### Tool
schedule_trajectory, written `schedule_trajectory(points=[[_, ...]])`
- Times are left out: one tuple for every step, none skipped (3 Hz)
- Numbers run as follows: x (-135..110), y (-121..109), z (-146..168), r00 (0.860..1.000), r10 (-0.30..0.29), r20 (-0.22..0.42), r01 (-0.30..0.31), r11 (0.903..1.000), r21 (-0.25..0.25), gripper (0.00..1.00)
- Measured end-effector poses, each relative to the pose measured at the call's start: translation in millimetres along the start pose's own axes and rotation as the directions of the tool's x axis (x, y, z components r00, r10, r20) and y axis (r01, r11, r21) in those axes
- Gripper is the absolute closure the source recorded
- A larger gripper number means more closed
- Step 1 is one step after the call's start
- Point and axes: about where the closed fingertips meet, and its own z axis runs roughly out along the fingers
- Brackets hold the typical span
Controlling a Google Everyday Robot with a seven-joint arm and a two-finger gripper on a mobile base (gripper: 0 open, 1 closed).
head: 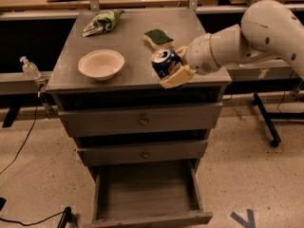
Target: Place pepsi can into bottom drawer
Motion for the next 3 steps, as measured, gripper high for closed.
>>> schedule_trajectory(points=[[-5.6, 1.5, 4.7, 1.0, 0.004, 0.021, -0.004, 1.0, -0.007, 1.0], [1.2, 13.0, 9.8, 0.997, -0.013, 0.077, 0.013, 0.9999, 0.009, 1.0], [44.8, 50.2, 38.9, 0.967, 0.065, 0.248, -0.076, 0.9964, 0.037, 1.0]])
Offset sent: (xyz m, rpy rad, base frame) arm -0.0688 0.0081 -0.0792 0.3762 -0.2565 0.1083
